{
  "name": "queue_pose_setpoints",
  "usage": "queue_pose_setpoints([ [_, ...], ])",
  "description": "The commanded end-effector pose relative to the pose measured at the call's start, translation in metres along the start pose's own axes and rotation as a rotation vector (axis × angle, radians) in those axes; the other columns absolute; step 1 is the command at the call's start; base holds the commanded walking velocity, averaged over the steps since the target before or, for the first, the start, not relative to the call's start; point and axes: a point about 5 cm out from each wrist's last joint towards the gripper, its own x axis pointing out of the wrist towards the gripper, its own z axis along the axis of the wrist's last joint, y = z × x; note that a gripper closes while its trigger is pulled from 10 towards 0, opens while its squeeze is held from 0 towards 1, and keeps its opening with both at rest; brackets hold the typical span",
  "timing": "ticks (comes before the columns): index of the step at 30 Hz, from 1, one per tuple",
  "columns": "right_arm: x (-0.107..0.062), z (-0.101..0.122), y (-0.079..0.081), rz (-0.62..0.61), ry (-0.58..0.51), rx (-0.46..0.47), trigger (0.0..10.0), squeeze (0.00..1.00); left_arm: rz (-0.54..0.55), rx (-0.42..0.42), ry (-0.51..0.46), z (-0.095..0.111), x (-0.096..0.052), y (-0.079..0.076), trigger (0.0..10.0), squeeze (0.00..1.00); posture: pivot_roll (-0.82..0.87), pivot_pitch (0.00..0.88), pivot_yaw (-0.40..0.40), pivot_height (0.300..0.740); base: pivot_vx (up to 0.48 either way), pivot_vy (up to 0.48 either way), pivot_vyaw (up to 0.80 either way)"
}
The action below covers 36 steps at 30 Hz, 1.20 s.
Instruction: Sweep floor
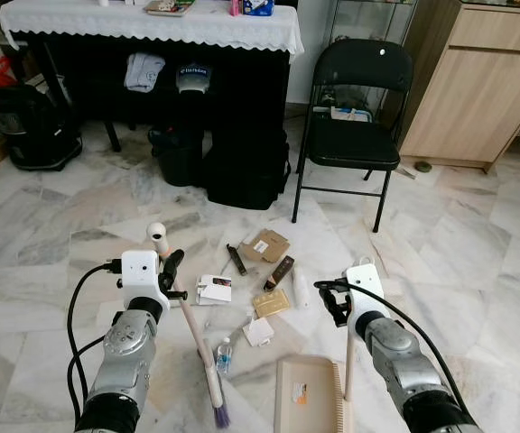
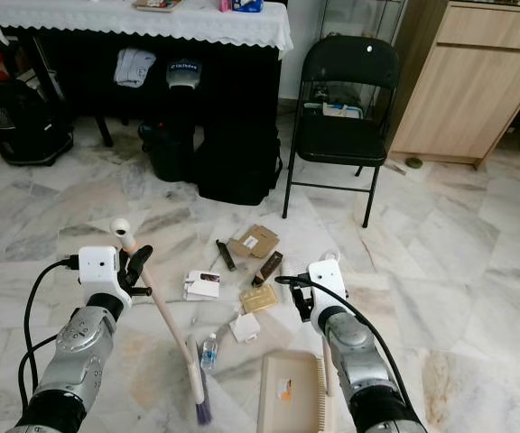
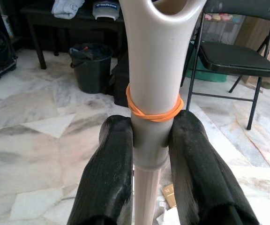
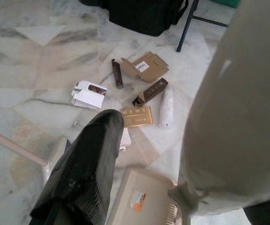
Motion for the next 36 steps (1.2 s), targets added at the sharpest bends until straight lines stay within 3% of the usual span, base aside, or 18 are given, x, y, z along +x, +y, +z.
queue_pose_setpoints([
  [1, -0.001, 0.006, 0.0, 0.005, -0.014, -0.013, 10.0, 0.0, -0.016, 0.0, -0.034, 0.008, 0.004, -0.003, 10.0, 0.0, 0.03, 0.0, -0.057, 0.74, 0.0, 0.0, 0.0],
  [15, -0.003, 0.01, 0.001, 0.006, -0.023, -0.036, 10.0, 0.0, -0.022, -0.003, -0.034, 0.008, 0.005, -0.004, 10.0, 0.0, 0.03, 0.0, -0.056, 0.74, 0.0, 0.0, 0.0],
  [16, -0.003, 0.01, 0.001, 0.007, -0.023, -0.038, 7.3, 0.0, -0.023, -0.002, -0.034, 0.008, 0.005, -0.004, 10.0, 0.0, 0.03, 0.0, -0.057, 0.74, 0.0, 0.0, 0.0],
  [17, -0.003, 0.01, 0.001, 0.006, -0.023, -0.039, 3.1, 0.0, -0.023, -0.002, -0.034, 0.008, 0.005, -0.005, 10.0, 0.0, 0.03, 0.0, -0.057, 0.74, 0.0, 0.0, 0.0],
  [18, -0.003, 0.01, 0.001, 0.009, -0.024, -0.04, 0.0, 0.0, -0.023, -0.002, -0.034, 0.008, 0.005, -0.004, 10.0, 0.0, 0.03, 0.0, -0.057, 0.74, 0.0, 0.0, 0.0],
  [36, 0.0, 0.017, 0.007, 0.013, -0.052, -0.055, 0.0, 0.0, -0.026, -0.004, -0.037, 0.009, 0.005, -0.005, 10.0, 0.0, 0.03, 0.0, -0.056, 0.74, 0.0, 0.0, 0.0],
])
